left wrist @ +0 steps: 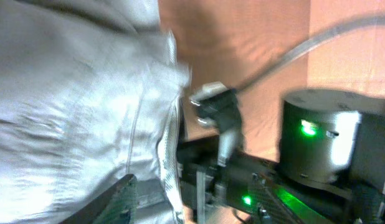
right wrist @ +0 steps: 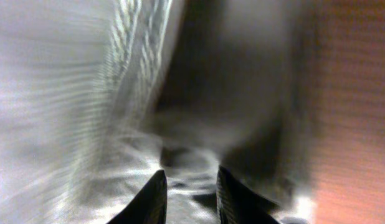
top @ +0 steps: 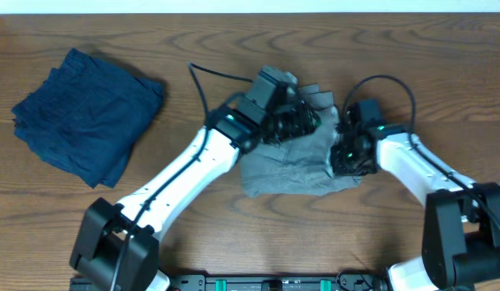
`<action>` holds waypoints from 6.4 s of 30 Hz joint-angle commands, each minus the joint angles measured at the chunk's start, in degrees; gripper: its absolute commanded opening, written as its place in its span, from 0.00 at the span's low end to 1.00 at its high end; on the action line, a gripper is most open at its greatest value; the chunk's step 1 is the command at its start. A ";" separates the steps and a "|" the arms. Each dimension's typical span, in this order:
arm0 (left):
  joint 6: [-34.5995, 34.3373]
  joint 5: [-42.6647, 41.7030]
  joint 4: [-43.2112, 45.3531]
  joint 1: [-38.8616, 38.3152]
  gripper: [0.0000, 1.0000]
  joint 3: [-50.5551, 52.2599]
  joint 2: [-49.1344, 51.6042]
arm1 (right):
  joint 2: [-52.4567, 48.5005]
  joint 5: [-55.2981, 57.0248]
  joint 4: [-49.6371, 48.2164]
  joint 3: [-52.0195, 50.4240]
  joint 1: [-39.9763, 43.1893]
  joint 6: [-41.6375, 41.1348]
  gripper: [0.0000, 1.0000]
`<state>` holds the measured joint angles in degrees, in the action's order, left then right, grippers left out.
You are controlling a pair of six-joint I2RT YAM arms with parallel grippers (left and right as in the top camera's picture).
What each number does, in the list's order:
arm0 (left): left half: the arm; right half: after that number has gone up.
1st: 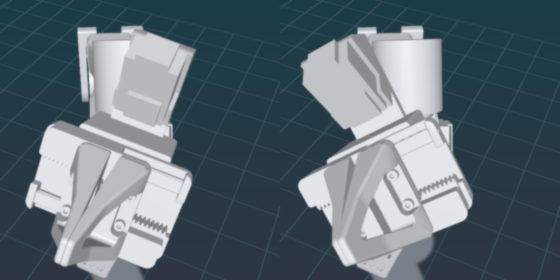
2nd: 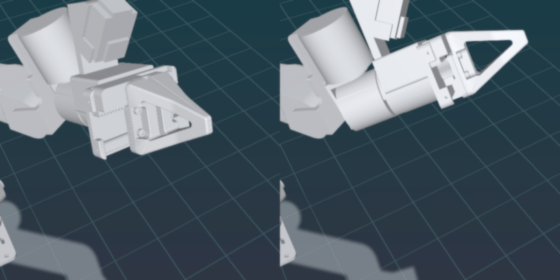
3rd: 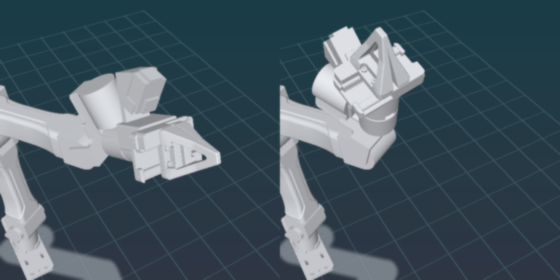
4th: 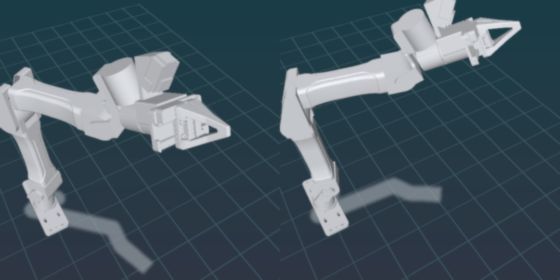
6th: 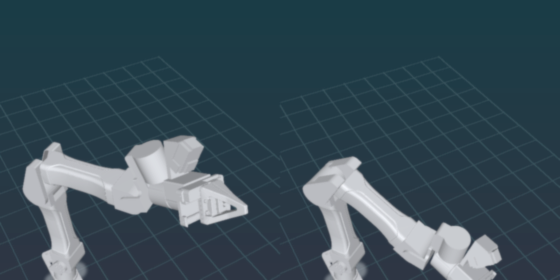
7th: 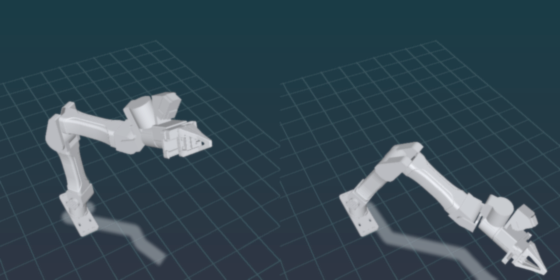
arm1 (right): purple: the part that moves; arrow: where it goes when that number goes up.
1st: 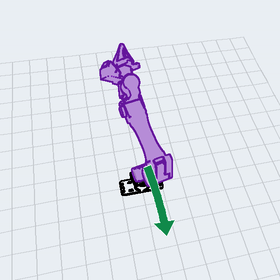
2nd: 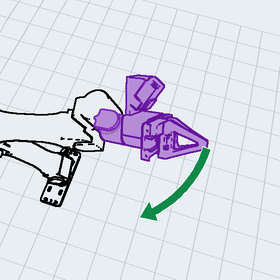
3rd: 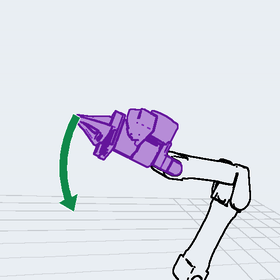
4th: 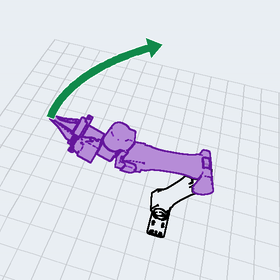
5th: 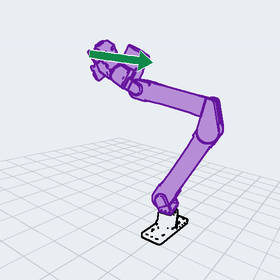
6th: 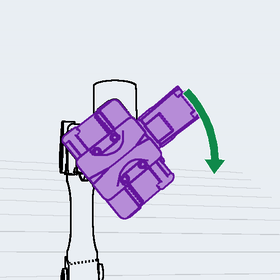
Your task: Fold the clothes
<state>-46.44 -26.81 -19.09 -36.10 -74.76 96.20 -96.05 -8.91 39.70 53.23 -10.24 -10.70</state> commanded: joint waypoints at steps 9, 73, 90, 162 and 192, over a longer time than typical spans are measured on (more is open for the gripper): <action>11.37 12.57 6.84 13.70 0.60 -1.18 0.20 | 14.58 -4.52 6.88 13.14 5.16 0.15 0.27; 42.77 6.58 -11.80 18.03 0.98 -1.18 18.34 | 7.85 13.14 -22.12 -10.19 0.07 -3.39 0.50; 42.75 -13.49 -13.57 14.45 0.85 -1.18 21.09 | 7.80 7.78 -25.59 -10.19 0.04 -3.32 0.50; 26.58 -9.88 -42.56 75.73 0.98 -10.88 -1.33 | 19.69 11.30 -14.34 -10.16 4.33 -0.33 0.54; 27.43 11.06 -28.74 74.69 0.93 -10.75 8.85 | 19.69 11.28 -10.10 -10.16 4.33 -0.35 0.54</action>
<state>-18.35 -18.83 -47.55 36.53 -85.60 101.32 -76.86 1.96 29.47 42.70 -6.66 -11.51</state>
